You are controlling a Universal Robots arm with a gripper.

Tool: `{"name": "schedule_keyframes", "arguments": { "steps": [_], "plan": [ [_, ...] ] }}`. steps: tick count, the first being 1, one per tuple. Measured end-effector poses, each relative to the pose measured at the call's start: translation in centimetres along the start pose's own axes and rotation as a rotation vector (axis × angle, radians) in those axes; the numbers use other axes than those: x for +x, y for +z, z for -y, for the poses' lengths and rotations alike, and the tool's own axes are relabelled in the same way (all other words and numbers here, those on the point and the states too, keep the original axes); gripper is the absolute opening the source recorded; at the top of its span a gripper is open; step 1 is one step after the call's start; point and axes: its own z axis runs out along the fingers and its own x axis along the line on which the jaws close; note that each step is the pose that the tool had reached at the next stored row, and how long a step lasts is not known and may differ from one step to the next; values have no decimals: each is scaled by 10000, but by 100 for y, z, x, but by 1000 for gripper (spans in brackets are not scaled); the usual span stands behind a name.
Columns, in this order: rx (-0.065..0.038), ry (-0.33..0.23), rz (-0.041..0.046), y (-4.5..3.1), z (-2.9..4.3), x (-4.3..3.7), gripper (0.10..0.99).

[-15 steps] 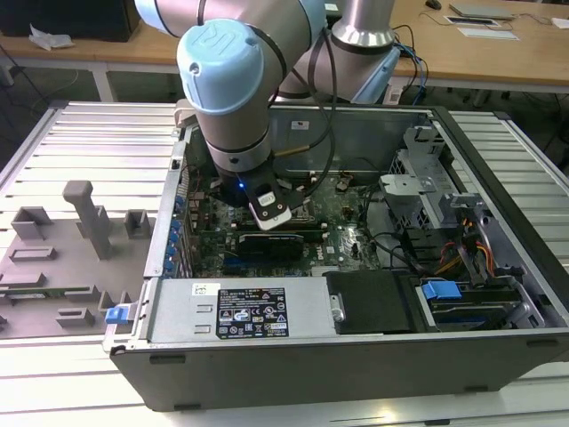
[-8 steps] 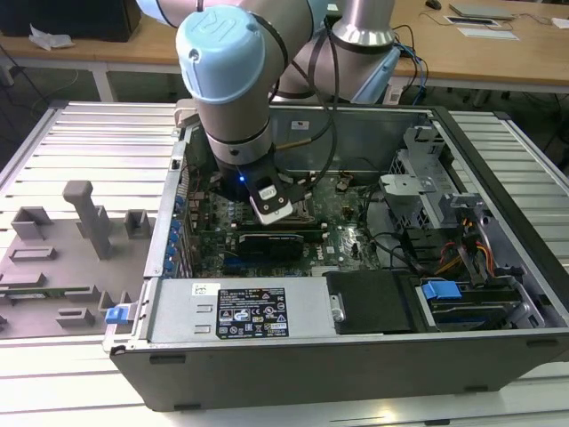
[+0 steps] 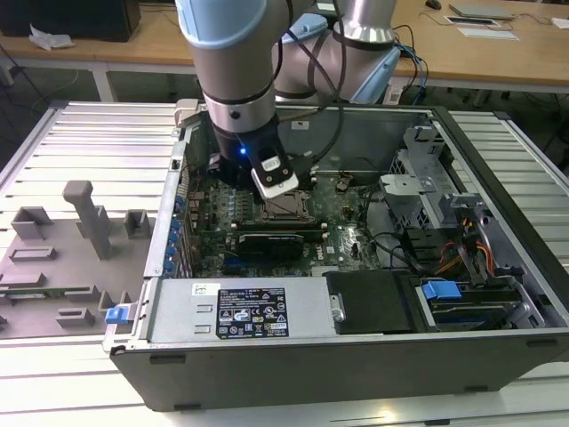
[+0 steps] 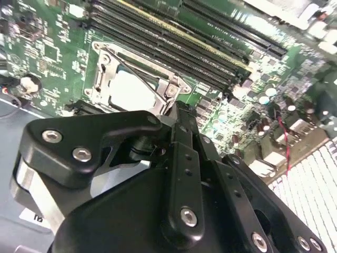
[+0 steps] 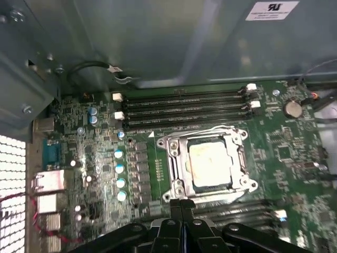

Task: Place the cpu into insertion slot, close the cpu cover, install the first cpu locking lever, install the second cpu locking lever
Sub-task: 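Install the second cpu locking lever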

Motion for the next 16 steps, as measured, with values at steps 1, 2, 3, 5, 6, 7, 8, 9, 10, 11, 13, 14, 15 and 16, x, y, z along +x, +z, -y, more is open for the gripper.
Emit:
{"name": "schedule_keyframes", "arguments": {
  "steps": [1,2,3,5,6,7,8,9,10,11,13,14,15,16],
  "plan": [
    [129,-1,19,-35,-10,-11,106],
    [289,9,34,-61,-17,-29,106],
    [377,34,30,-65,-20,-50,106],
    [404,80,-13,-60,-17,-106,106],
    [407,91,-23,-59,-16,-122,106],
    [408,101,-29,-57,-14,-138,106],
    [412,111,-39,-54,-10,-161,106],
    [413,123,-53,-40,-2,-194,106],
    [416,131,-75,-6,8,-236,106],
    [416,137,-90,19,13,-261,106],
    [417,147,-132,66,20,-289,106],
    [419,152,-144,80,23,-286,106],
    [421,153,-150,93,26,-284,106],
    [421,154,-154,108,29,-283,106]
  ]
}}
